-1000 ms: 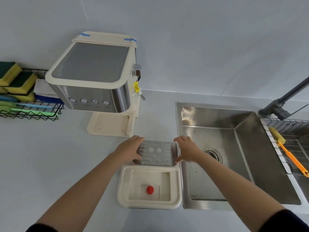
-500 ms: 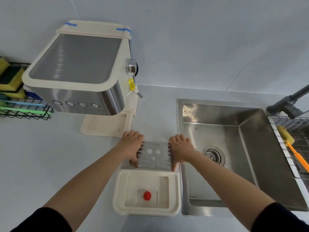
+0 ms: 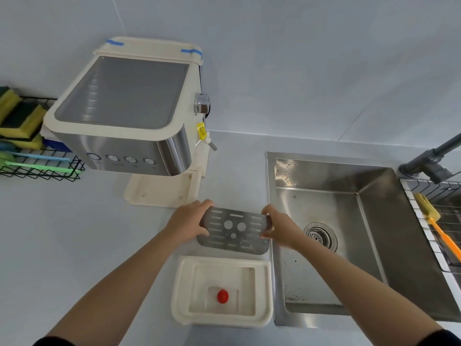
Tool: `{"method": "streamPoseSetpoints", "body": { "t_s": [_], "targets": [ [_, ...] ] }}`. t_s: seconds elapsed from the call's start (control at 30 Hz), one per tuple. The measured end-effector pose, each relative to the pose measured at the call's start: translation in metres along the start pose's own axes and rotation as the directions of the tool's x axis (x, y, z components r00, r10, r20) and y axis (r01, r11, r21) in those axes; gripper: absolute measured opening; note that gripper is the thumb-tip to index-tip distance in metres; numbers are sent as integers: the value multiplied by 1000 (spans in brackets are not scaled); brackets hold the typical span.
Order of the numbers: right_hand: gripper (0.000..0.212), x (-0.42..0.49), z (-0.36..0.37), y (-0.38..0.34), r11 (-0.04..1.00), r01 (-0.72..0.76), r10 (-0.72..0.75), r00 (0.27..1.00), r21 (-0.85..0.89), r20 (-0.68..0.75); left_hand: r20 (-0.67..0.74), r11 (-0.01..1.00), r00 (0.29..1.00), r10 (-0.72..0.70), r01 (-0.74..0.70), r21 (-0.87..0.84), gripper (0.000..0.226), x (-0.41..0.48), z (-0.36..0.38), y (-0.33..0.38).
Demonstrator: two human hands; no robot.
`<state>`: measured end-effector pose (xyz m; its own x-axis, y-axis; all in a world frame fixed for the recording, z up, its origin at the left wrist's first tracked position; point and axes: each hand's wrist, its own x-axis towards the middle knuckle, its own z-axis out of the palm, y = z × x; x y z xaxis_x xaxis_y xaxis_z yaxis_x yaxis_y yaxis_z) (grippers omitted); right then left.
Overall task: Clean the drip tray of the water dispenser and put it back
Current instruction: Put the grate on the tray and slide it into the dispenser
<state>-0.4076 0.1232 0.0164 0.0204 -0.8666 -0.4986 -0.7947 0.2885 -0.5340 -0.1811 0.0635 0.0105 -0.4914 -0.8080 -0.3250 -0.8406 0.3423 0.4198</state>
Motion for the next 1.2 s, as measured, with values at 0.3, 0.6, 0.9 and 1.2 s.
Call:
{"method": "streamPoseSetpoints", "body": {
  "t_s": [0.3, 0.6, 0.9, 1.2],
  "targets": [
    [28, -15, -10, 0, 798, -33, 211, 951, 602, -227, -142, 664, 922, -360, 146, -733, 22, -15, -19, -2],
    [25, -65, 3, -8, 737, -73, 204, 972, 671, -119, -51, 642, 922, -384, 227, -733, 17, -71, -18, 4],
    [32, -86, 47, -4, 865, -201, 279, 954, 460, -108, 12, 718, 899, -438, 358, -597, 20, -103, 20, -7],
    [41, -77, 52, -11, 953, -227, 251, 962, 201, -106, -2, 833, 905, -426, 392, -390, 23, -101, 18, -9]
  ]
}}
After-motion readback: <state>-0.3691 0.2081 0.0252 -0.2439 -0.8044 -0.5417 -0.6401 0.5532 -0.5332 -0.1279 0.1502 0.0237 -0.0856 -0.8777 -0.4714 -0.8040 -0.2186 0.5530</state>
